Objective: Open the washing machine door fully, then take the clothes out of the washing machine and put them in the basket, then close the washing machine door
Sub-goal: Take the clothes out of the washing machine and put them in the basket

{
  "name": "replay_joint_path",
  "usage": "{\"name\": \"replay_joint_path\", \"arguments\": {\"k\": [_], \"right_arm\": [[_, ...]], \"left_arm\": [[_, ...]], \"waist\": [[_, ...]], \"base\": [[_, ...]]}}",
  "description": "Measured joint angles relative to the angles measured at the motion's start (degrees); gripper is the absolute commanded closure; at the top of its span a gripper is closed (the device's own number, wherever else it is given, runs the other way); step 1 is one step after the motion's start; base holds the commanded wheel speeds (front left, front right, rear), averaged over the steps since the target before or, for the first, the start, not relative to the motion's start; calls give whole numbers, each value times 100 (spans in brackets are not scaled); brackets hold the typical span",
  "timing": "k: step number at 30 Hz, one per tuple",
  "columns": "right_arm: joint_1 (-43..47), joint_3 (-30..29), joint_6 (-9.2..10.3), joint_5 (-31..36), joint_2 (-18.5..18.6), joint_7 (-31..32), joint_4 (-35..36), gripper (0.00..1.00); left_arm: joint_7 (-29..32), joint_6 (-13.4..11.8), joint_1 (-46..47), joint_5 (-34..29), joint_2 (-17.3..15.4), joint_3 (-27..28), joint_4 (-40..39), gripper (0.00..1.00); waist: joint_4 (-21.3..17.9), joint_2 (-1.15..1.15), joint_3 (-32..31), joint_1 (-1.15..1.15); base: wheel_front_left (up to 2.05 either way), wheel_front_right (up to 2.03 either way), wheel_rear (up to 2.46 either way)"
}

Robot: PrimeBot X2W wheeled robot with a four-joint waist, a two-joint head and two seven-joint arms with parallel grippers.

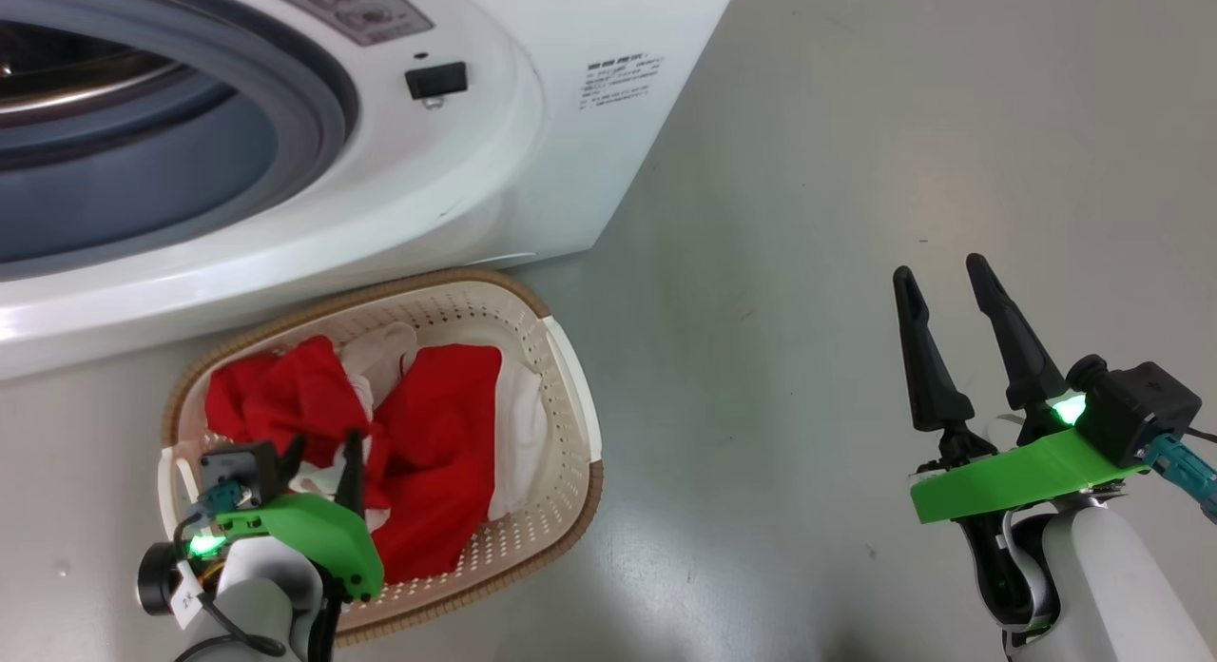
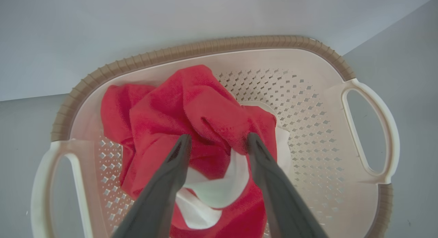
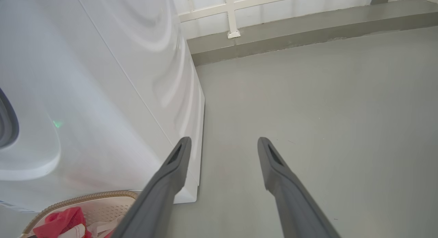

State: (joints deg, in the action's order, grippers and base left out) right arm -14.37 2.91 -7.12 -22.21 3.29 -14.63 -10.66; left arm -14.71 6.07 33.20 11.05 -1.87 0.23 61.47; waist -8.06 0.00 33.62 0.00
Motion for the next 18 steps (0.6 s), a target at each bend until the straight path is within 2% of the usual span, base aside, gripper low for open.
{"name": "replay_joint_path", "arguments": {"k": [10, 18], "right_arm": [[7, 1, 0, 1, 2, 0, -69, 0], [52, 81, 0, 1, 31, 0, -187, 0]], "left_arm": [[0, 10, -15, 0, 5, 119, -41, 0], [0, 11, -421, 2, 13, 336, -625, 0]], "waist": [[52, 0, -267, 0], [107, 0, -696, 0]], "base": [[0, 0, 0], [0, 0, 0]]}}
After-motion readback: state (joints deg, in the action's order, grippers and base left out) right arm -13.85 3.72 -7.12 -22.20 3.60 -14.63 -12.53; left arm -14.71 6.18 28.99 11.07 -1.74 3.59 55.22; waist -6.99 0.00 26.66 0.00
